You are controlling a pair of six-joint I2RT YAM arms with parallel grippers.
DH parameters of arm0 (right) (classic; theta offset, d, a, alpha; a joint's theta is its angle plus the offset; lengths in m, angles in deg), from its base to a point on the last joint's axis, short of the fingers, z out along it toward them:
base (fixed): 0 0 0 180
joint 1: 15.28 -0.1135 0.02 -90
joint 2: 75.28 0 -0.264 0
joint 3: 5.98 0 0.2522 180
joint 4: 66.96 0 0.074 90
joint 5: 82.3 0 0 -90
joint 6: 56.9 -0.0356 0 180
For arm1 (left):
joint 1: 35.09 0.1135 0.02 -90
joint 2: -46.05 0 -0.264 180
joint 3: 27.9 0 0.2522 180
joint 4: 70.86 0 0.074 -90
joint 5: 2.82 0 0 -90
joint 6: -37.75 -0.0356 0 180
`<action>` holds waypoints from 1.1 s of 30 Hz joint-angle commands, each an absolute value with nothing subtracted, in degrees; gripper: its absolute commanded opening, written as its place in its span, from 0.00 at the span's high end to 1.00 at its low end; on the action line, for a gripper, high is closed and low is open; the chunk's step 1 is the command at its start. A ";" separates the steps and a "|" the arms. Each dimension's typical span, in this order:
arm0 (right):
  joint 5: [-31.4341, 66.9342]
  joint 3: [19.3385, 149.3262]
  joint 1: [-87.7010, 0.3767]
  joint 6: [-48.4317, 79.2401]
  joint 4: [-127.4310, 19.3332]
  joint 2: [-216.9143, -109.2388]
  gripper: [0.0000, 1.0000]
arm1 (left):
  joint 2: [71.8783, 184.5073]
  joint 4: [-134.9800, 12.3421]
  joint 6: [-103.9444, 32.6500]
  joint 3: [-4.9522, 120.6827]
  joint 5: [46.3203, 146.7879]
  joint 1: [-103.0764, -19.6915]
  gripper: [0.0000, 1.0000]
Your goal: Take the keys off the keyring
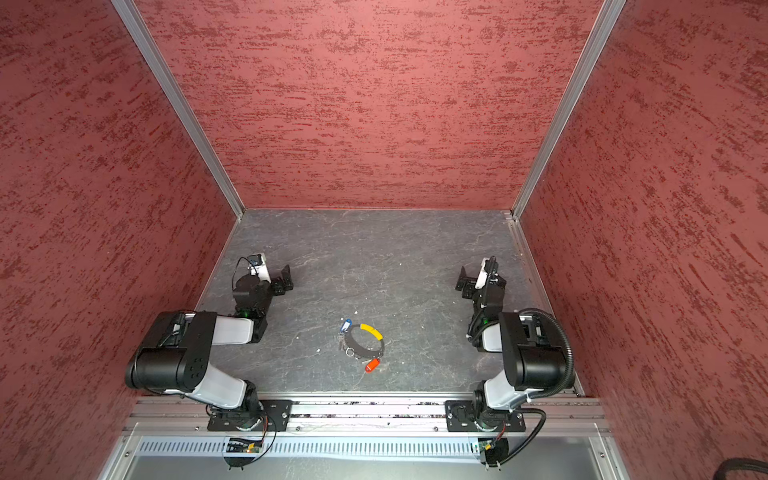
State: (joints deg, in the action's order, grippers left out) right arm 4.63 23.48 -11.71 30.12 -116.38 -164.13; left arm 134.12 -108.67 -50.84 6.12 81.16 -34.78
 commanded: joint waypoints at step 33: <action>6.35 35.19 -14.92 -7.77 -72.12 -138.25 0.07 | 106.84 -68.28 1.55 20.67 101.54 -20.18 0.01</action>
State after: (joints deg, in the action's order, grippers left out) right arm -0.40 35.64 -15.07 -3.45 -69.25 -138.72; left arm 106.17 -70.53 -3.39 20.78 91.37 -21.16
